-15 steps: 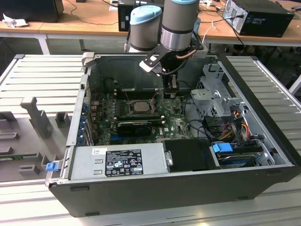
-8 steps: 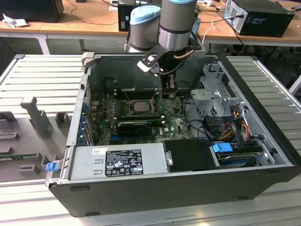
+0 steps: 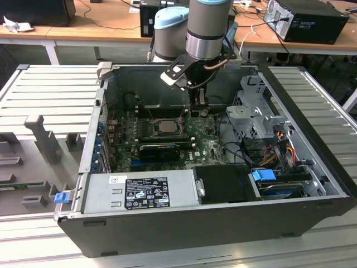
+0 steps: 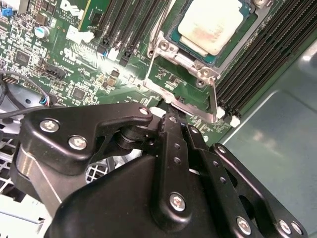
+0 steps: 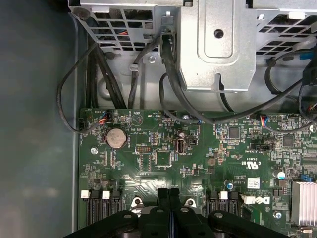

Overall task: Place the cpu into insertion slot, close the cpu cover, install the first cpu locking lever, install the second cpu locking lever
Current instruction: 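Close the cpu cover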

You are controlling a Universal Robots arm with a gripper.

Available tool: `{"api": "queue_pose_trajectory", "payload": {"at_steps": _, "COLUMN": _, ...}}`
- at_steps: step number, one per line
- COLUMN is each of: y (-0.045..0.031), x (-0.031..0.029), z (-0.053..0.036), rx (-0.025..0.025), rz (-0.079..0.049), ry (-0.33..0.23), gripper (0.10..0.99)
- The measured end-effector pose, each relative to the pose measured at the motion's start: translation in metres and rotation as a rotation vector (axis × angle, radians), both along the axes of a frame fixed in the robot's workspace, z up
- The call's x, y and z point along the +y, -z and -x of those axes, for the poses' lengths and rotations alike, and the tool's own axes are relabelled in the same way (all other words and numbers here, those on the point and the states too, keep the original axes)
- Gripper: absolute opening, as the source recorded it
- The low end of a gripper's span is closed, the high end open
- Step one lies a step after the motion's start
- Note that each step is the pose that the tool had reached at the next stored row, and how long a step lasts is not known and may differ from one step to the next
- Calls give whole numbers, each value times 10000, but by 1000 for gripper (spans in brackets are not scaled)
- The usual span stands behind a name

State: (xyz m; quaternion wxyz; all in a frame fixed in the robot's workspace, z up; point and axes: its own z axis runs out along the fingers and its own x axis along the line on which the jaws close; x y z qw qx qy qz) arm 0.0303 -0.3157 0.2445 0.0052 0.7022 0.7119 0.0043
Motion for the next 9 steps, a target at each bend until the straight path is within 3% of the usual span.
{"api": "queue_pose_trajectory", "payload": {"at_steps": 9, "y": 0, "x": 0, "z": 77, "rx": 0, "rz": 1, "ry": 0, "gripper": 106}}
